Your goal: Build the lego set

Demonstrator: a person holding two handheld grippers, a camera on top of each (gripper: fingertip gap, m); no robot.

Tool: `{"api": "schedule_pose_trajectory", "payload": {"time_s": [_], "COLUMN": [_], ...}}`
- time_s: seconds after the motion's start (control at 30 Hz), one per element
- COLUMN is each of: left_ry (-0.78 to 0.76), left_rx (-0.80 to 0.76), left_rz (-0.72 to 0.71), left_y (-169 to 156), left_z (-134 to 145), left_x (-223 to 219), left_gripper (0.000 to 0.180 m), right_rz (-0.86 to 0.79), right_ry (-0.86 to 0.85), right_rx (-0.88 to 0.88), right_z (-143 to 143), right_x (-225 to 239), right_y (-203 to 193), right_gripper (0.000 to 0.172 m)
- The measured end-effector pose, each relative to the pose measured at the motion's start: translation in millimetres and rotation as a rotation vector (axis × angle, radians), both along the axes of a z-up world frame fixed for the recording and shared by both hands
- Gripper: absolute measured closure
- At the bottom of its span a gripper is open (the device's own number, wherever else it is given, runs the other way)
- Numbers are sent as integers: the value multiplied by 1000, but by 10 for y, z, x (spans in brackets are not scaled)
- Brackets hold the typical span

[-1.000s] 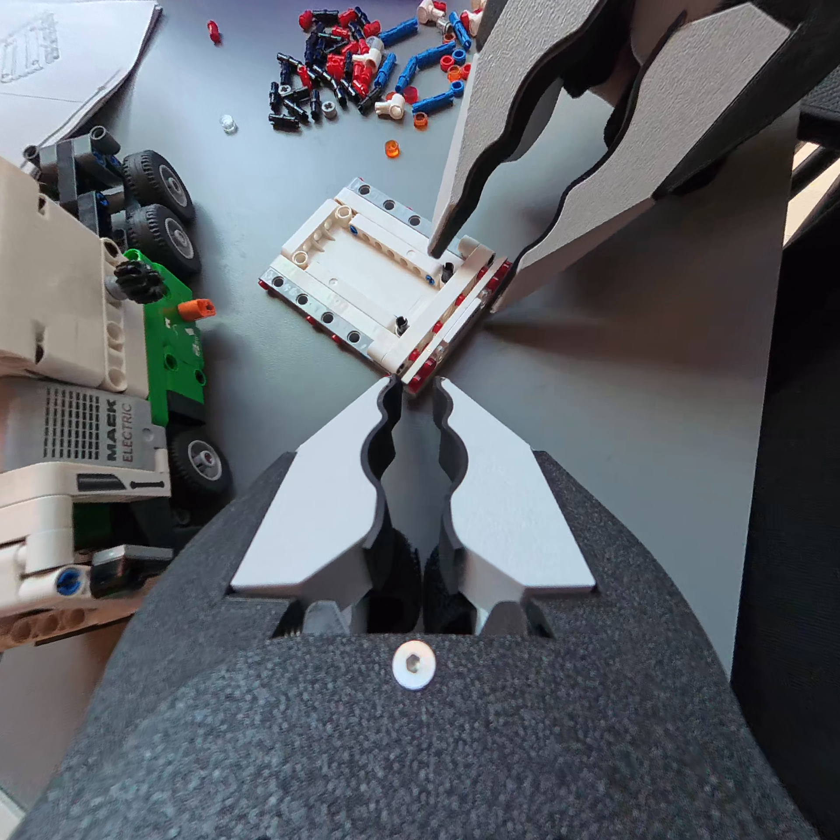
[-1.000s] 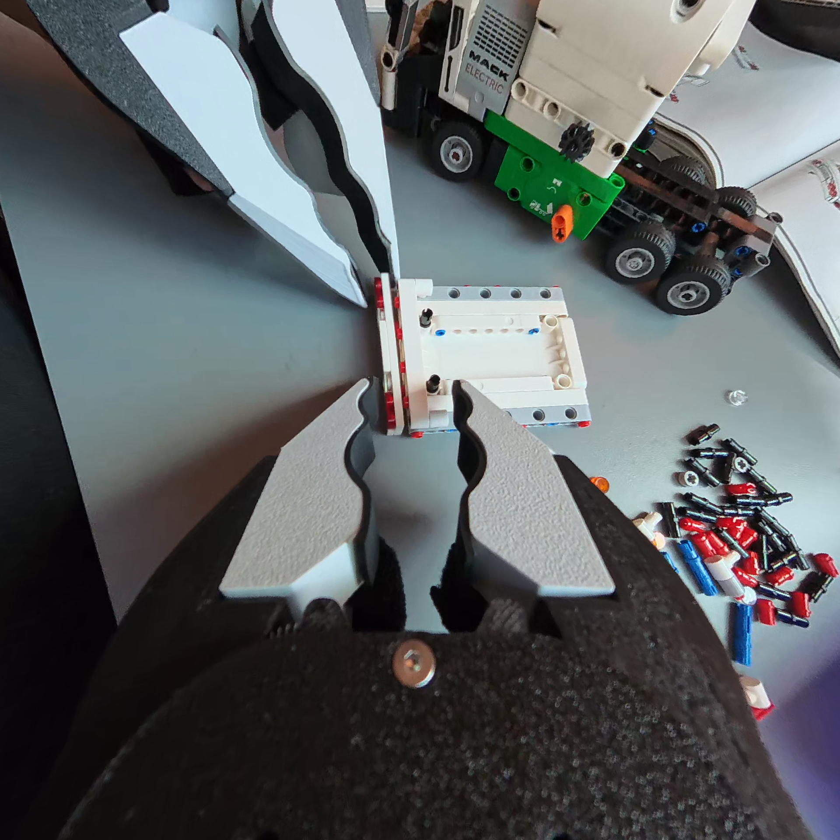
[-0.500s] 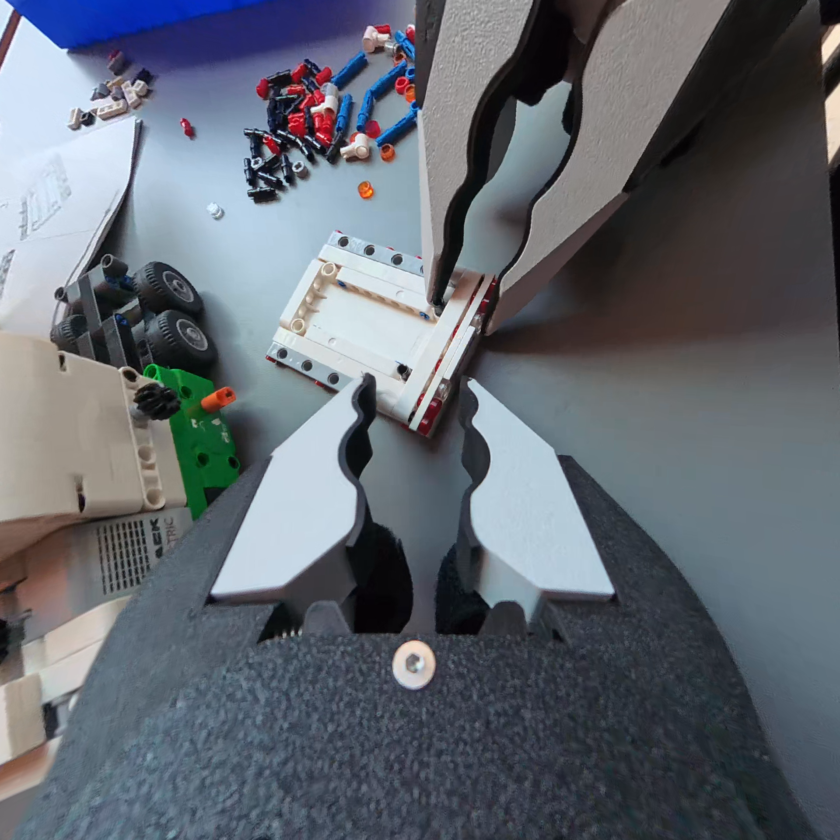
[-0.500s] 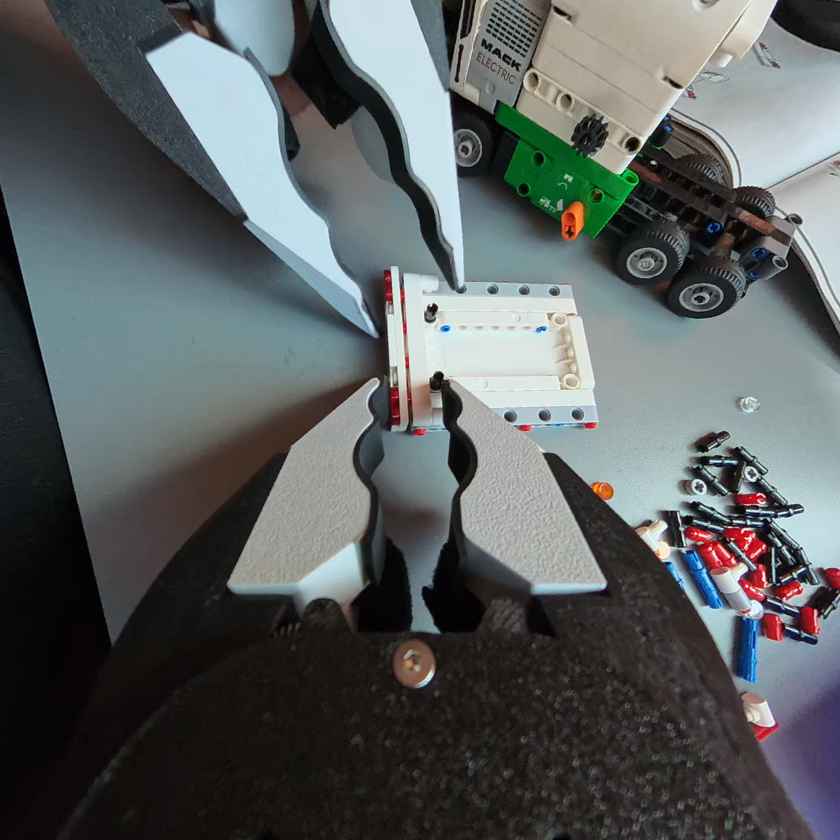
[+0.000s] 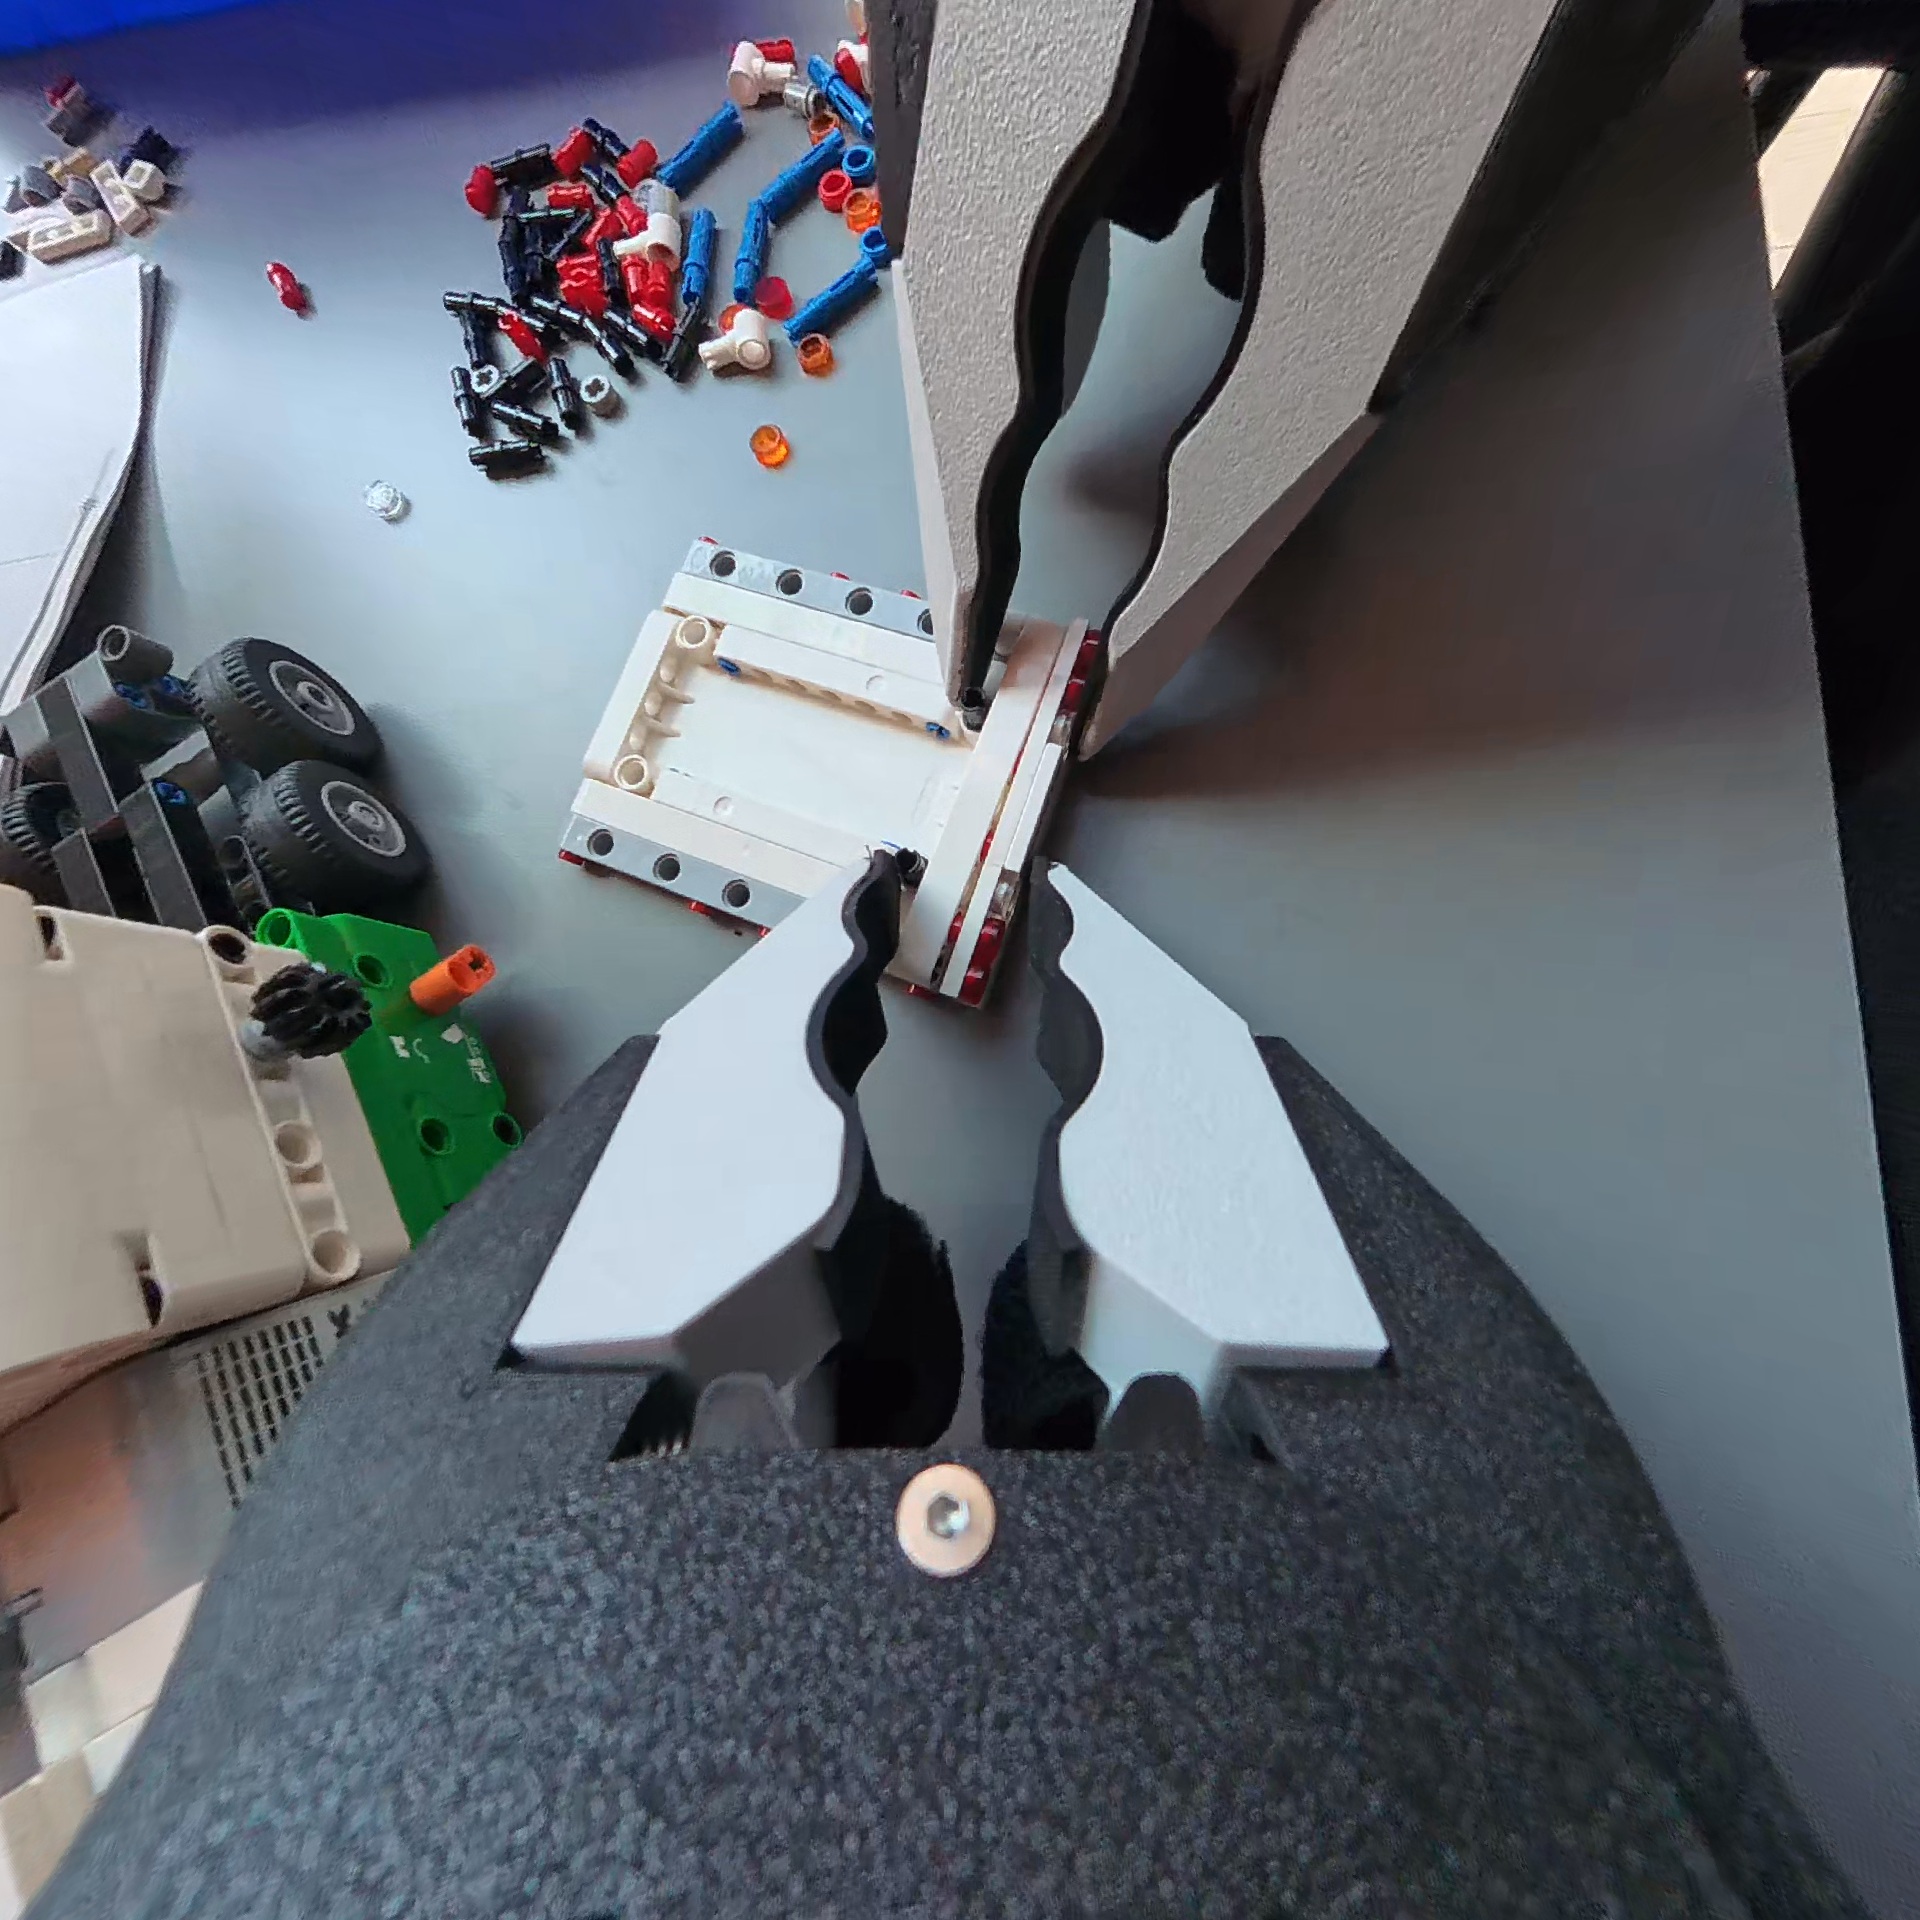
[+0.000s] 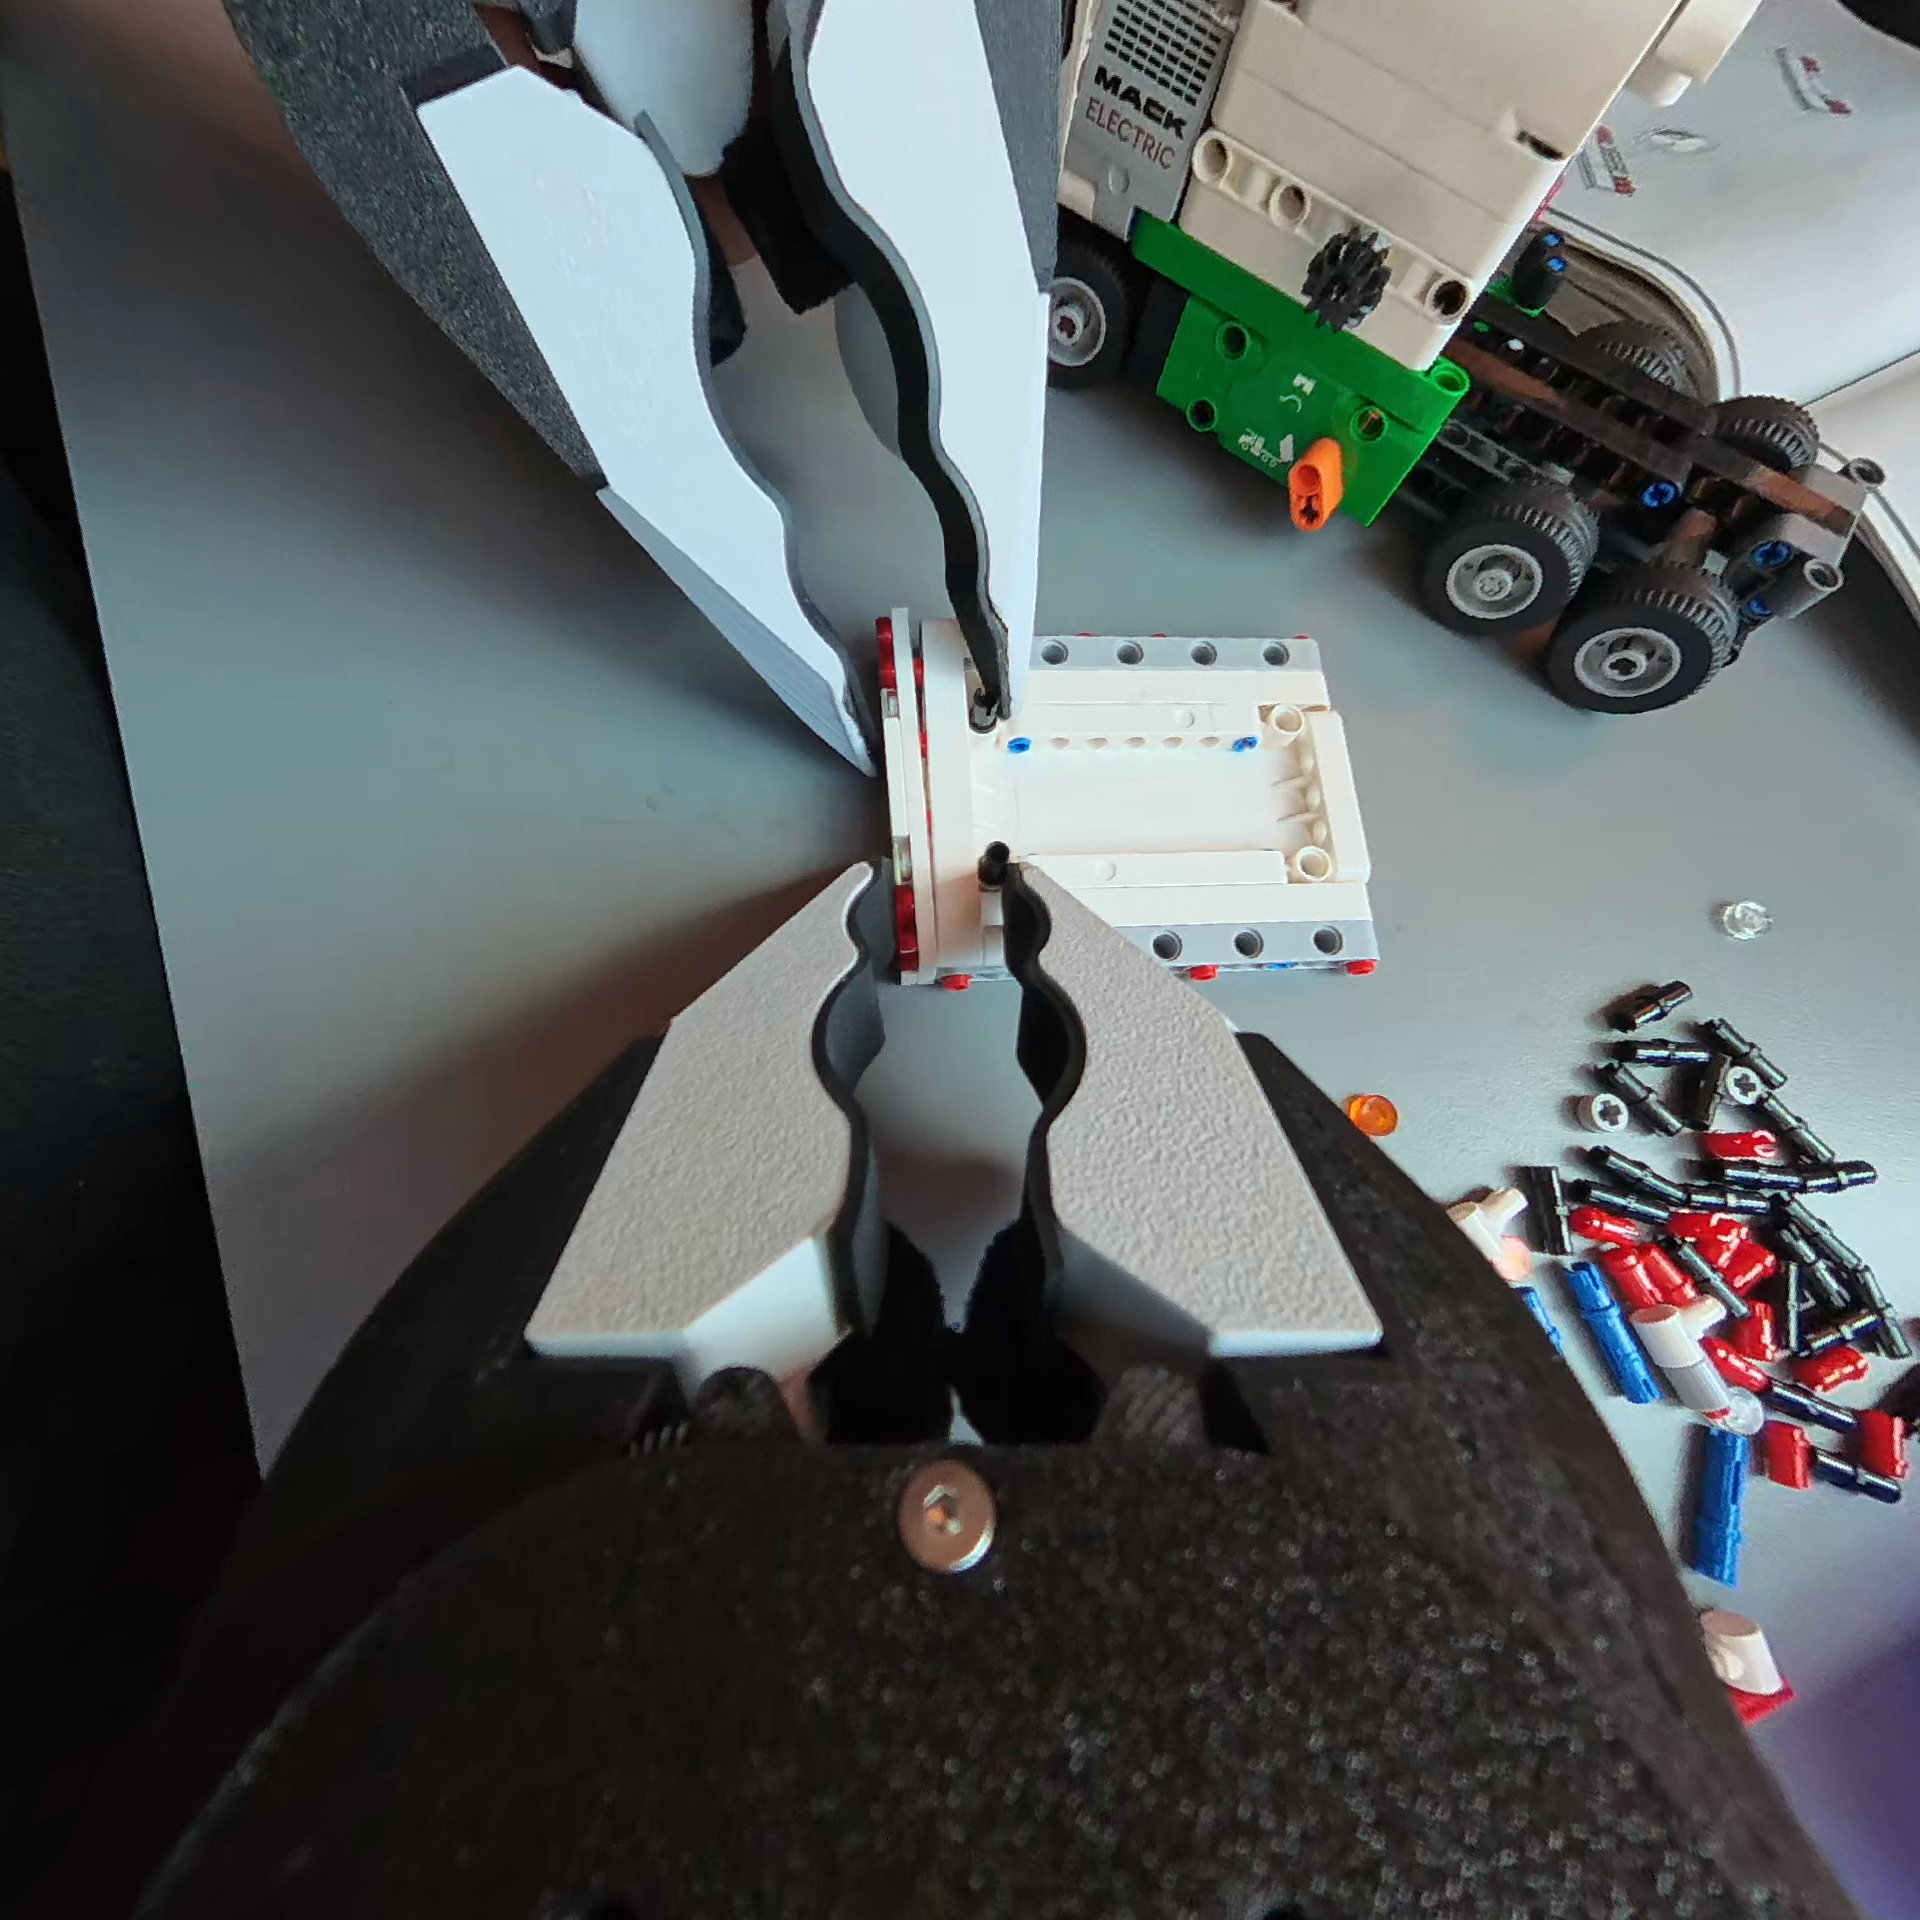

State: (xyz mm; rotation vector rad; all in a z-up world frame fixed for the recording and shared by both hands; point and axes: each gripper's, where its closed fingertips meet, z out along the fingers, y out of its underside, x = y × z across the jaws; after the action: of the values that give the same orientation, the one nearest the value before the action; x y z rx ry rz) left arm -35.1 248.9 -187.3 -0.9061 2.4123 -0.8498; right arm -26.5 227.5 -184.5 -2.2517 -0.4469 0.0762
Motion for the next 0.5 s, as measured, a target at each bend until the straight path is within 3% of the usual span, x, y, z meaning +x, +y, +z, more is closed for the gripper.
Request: {"api": "schedule_pose_trajectory", "payload": {"time_s": [0.03,0.27,0.5], "left_ry": [2,4,-7], "left_rx": [-3,-9,6], "left_rz": [-1,14,56], "left_y": [-6,-21,-44], "left_z": [-1,1,2], "left_x": [2,23,52], "left_gripper": [157,158,157], "right_rz": [3,1,5], "right_ry": [4,97,25], "right_rx": [-3,-25,-18], "right_z": [-1,7,72], "right_x": [4,25,-11], "right_y": [-7,-16,33], "right_gripper": [153,153,141]}}
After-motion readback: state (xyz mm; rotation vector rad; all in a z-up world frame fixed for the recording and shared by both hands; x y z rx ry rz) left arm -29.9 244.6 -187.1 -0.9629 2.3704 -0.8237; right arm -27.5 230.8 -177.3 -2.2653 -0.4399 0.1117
